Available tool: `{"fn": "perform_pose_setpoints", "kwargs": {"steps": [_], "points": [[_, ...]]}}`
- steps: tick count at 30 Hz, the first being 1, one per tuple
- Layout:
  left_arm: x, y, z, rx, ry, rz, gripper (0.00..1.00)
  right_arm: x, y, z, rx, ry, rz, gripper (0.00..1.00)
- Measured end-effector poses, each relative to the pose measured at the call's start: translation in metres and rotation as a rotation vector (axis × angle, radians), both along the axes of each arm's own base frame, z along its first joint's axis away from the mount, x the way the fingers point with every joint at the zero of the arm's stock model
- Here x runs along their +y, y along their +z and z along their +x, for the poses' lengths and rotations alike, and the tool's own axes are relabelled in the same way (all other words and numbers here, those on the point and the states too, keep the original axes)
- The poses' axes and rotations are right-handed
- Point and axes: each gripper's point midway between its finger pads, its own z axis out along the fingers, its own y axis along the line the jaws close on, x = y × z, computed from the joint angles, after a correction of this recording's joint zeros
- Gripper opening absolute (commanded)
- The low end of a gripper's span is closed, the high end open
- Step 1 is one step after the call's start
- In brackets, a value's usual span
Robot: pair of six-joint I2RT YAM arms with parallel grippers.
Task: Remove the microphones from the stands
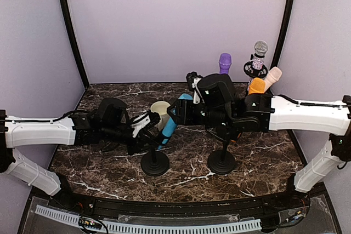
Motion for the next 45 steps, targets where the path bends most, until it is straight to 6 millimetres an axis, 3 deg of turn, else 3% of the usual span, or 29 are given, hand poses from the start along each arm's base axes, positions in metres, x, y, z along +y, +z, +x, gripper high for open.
{"fn": "perform_pose_setpoints", "kwargs": {"steps": [3,7,19,23,36,45], "points": [[0.0,0.0,0.0,-0.001,-0.001,0.0,0.0,-0.001,-0.012,0.0,0.016,-0.011,-0.003,0.64],[0.0,0.0,0.0,-0.001,-0.004,-0.001,0.0,0.001,-0.016,0.001,0.017,-0.021,0.013,0.55],[-0.001,0.0,0.0,-0.003,-0.005,-0.002,0.0,0.004,-0.012,0.001,-0.029,-0.039,0.028,0.11],[-0.001,0.0,0.0,-0.007,-0.004,0.001,0.0,0.004,-0.012,0.002,-0.05,-0.036,0.026,0.03],[-0.006,0.0,-0.001,-0.031,-0.019,0.015,0.0,0.006,-0.006,-0.011,-0.153,0.114,-0.027,0.01],[-0.007,0.001,-0.002,-0.043,-0.021,0.017,0.0,0.0,-0.006,-0.008,-0.141,0.111,-0.011,0.01]]}}
